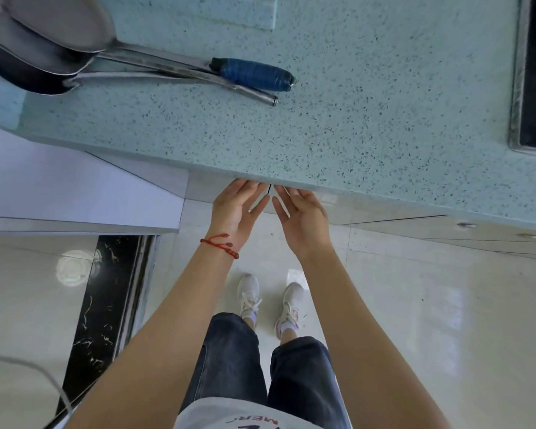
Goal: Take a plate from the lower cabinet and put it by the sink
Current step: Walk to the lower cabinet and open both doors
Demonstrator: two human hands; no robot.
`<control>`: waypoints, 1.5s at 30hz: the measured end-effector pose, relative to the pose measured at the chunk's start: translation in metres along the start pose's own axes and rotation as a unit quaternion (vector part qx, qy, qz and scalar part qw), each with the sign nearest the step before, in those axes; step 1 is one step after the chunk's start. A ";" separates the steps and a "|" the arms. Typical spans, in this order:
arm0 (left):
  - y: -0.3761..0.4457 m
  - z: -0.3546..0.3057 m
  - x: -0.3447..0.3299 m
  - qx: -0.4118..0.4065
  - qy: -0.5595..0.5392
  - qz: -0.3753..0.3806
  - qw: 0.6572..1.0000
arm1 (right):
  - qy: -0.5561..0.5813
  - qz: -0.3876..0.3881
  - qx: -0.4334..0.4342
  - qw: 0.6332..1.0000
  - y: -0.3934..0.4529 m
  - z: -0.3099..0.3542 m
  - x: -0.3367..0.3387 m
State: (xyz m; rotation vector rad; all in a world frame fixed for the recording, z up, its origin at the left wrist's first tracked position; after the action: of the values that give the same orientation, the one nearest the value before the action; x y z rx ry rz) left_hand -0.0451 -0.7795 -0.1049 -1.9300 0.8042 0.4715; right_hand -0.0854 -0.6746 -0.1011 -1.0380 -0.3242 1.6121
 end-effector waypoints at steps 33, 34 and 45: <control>-0.103 0.003 0.114 -0.096 0.220 -0.160 0.957 | -0.282 -0.214 0.016 0.935 -0.104 -0.066 0.079; -0.106 0.001 0.117 -0.098 0.221 -0.165 0.956 | -0.290 -0.221 0.017 0.931 -0.108 -0.067 0.082; -0.154 -0.024 0.154 -0.154 0.359 -0.207 0.897 | -0.328 -0.224 0.027 0.917 -0.143 -0.069 0.112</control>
State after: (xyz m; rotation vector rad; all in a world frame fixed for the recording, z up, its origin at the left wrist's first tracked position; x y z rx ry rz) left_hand 0.1723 -0.8025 -0.0919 -2.5329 0.7537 -0.4376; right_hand 0.0626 -0.5492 -0.0935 -0.3044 -0.8939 1.4855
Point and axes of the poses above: each hand's wrist, its own y-axis towards the middle knuckle, its own x-axis out of the back of the hand, z = x × y, the point moved 4 cm from there along y, towards the middle knuckle, and after that the axes turned 12 degrees about -y, right-handed, at the moved point
